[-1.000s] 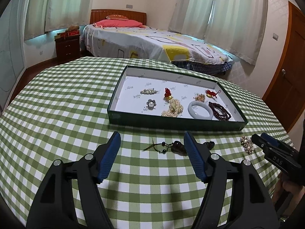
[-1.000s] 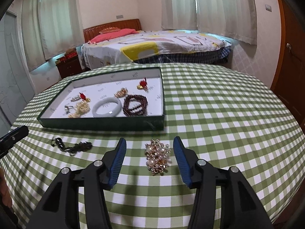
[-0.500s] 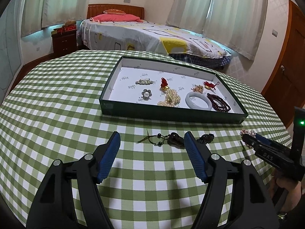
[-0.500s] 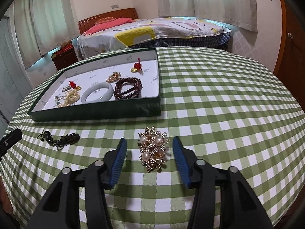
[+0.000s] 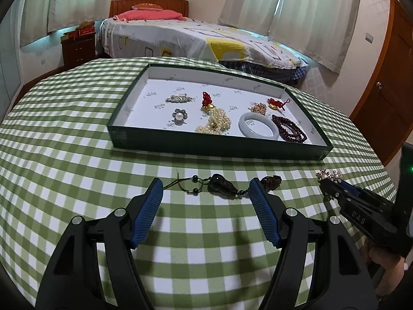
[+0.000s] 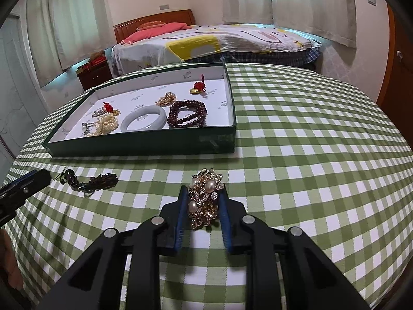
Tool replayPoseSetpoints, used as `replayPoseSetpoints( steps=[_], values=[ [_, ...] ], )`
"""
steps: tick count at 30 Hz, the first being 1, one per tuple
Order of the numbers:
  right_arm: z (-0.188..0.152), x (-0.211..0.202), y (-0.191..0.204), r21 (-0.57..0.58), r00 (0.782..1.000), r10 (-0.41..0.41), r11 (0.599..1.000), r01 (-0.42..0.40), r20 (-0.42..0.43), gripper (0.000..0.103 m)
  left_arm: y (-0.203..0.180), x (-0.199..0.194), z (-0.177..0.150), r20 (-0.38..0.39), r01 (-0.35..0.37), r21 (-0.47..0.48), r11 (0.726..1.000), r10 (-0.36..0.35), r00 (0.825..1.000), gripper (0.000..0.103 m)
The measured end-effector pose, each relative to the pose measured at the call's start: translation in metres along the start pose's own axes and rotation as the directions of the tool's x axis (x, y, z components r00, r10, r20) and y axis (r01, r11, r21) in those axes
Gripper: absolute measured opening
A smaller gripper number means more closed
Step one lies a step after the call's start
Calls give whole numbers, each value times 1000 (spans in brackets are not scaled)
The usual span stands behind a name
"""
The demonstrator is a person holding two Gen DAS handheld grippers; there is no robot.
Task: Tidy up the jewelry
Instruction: 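Close the right gripper on the pearl cluster brooch, then grasp the black bead pendant necklace with the left gripper while the right gripper holds the pearl brooch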
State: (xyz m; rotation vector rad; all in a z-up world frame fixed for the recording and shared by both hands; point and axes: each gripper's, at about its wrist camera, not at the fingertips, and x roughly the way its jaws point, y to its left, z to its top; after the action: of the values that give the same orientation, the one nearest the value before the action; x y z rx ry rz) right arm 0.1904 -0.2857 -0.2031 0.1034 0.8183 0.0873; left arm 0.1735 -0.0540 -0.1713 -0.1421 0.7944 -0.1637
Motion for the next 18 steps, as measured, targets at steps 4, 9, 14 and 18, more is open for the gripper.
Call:
replayPoseSetpoints(
  steps=[4,9,14,18],
  values=[
    [0,0,0,3,1000,7,1000,-7,0,24,0,18,5,-39,-7,-27,1000,6,999,67],
    [0,1,1,2,1000,11,1000,-11,2,24,2,33,8,-73,-29,-39,999,26,997,67],
    [0,1,1,4,1000,12,1000,-12,3,24,4,34,6,-84,-55,7,998,55,995,59],
    [1,1,2,9,1000,17,1000,-17,3,24,11,28,4,-95,-65,4,998,65,993,55]
  ],
)
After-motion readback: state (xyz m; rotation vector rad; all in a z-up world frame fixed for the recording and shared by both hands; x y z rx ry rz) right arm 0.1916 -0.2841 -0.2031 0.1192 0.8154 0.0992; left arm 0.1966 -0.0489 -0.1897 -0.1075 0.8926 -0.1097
